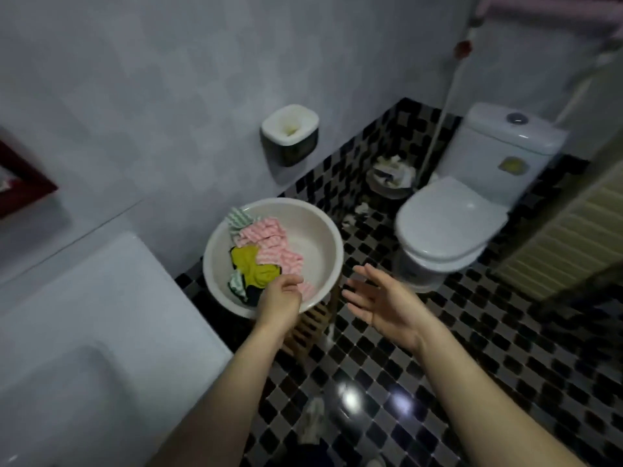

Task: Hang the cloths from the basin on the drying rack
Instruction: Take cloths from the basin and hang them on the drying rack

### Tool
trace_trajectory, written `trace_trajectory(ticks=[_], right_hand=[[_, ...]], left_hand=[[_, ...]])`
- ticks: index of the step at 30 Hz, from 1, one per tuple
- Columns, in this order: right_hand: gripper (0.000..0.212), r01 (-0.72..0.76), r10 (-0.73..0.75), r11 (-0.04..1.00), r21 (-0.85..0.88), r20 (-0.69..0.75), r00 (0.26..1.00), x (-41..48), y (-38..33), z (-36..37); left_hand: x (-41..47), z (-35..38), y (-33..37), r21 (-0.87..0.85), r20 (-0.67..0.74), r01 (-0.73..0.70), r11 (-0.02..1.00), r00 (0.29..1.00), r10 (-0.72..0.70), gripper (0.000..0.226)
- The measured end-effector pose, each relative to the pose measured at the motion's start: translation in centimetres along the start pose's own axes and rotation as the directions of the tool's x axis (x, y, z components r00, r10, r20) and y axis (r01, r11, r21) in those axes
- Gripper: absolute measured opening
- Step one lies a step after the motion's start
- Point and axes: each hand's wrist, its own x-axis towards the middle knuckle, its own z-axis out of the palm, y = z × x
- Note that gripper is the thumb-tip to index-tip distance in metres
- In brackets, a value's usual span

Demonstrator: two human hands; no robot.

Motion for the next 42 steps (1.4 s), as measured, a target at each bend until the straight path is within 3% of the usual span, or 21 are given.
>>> trace_trajectory(ticks=[4,8,10,13,15,17,18,20,22,23,25,28,30,32,33,35,36,38,39,42], right_hand=[[0.034,-0.111,0.111,0.992,-0.054,0.009,0.994,8.0,0.2,4.0],[0.018,-0.202,0.198,0.973,-0.108,-0.052,0.979,14.7,1.4,6.4],[0.022,-0.241,0.234,0.962,-0.124,-0.067,0.970,17.9,2.4,7.0],[0.010,-0.300,0.291,0.944,-0.138,-0.082,0.953,21.5,4.0,7.5],[0.027,-0.334,0.319,0.930,-0.151,-0.116,0.941,24.2,5.3,8.0],[0.041,-0.338,0.303,0.921,-0.193,-0.187,0.934,26.2,6.1,8.3],[0.037,-0.327,0.281,0.920,-0.214,-0.221,0.934,27.1,6.7,8.4],[0.018,-0.321,0.243,0.900,-0.295,-0.271,0.931,28.0,7.6,8.6],[0.021,-0.321,0.190,0.841,-0.436,-0.317,0.929,28.7,8.3,9.0],[0.023,-0.313,0.142,0.802,-0.508,-0.348,0.927,28.7,8.5,9.1],[0.021,-0.301,0.083,0.740,-0.602,-0.361,0.929,28.4,8.1,9.6],[0.020,-0.270,0.061,0.699,-0.662,-0.321,0.945,27.1,5.9,10.8],[0.028,-0.119,-0.081,0.533,-0.838,-0.190,0.978,25.7,3.4,11.5],[0.035,0.042,-0.210,0.302,-0.952,-0.023,0.977,23.7,0.9,12.1],[0.034,0.100,-0.249,0.256,-0.961,0.035,0.968,22.7,-0.2,12.3],[0.029,0.188,-0.276,0.341,-0.921,0.093,0.957,20.7,-2.1,12.9],[0.027,0.216,-0.264,0.484,-0.848,0.093,0.960,19.6,-3.1,13.4],[0.020,0.157,-0.146,0.836,-0.526,0.063,0.987,18.4,-4.4,14.5],[0.015,0.095,-0.086,0.931,-0.352,0.044,0.995,17.5,-5.2,15.0],[0.015,0.030,-0.022,0.989,-0.145,0.056,0.998,15.8,-6.8,15.4]], left_hand=[[5.8,-2.8,-2.0,0.099,-0.066,0.090,0.991,0.994,-0.083,0.036],[11.0,-3.8,-4.3,0.313,0.013,0.110,0.943,0.993,-0.120,0.043],[13.1,-3.6,-5.6,0.521,0.086,0.035,0.853,0.992,-0.093,0.045],[15.0,-3.1,-6.8,0.756,0.198,-0.058,0.652,0.970,-0.143,0.047],[16.1,-3.0,-7.7,0.819,0.206,-0.101,0.565,0.971,-0.125,0.048],[17.1,-3.2,-8.7,0.823,0.166,-0.118,0.556,0.985,-0.036,0.043],[17.5,-3.3,-9.1,0.789,0.125,-0.118,0.603,0.992,0.030,0.037],[18.2,-3.8,-9.5,0.572,-0.041,-0.024,0.820,0.997,0.058,0.023],[19.0,-4.9,-9.2,0.191,-0.180,0.092,0.977,0.982,-0.057,0.015],[19.2,-5.4,-8.6,-0.007,-0.216,0.116,0.993,0.970,-0.115,0.020],[19.4,-6.8,-7.3,-0.290,-0.248,0.103,0.951,0.952,-0.179,0.024],[19.1,-9.0,-4.3,-0.570,-0.223,0.042,0.821,0.953,-0.204,0.028],[18.4,-10.2,-2.0,-0.697,-0.178,0.031,0.717,0.960,-0.215,0.027],[17.8,-11.0,0.3,-0.716,-0.178,0.011,0.698,0.964,-0.198,0.024],[17.5,-11.2,1.4,-0.709,-0.188,-0.011,0.705,0.967,-0.174,0.023],[16.6,-11.7,3.4,-0.675,-0.185,-0.045,0.736,0.977,-0.110,0.017],[16.0,-11.9,4.7,-0.668,-0.154,-0.059,0.741,0.986,-0.060,0.012],[15.3,-12.6,6.1,-0.653,-0.065,-0.082,0.753,0.996,0.052,0.010],[14.9,-12.9,7.0,-0.628,-0.026,-0.104,0.772,0.993,0.113,0.015],[13.7,-13.6,9.4,-0.405,-0.040,-0.267,0.875,0.961,0.275,0.022]])
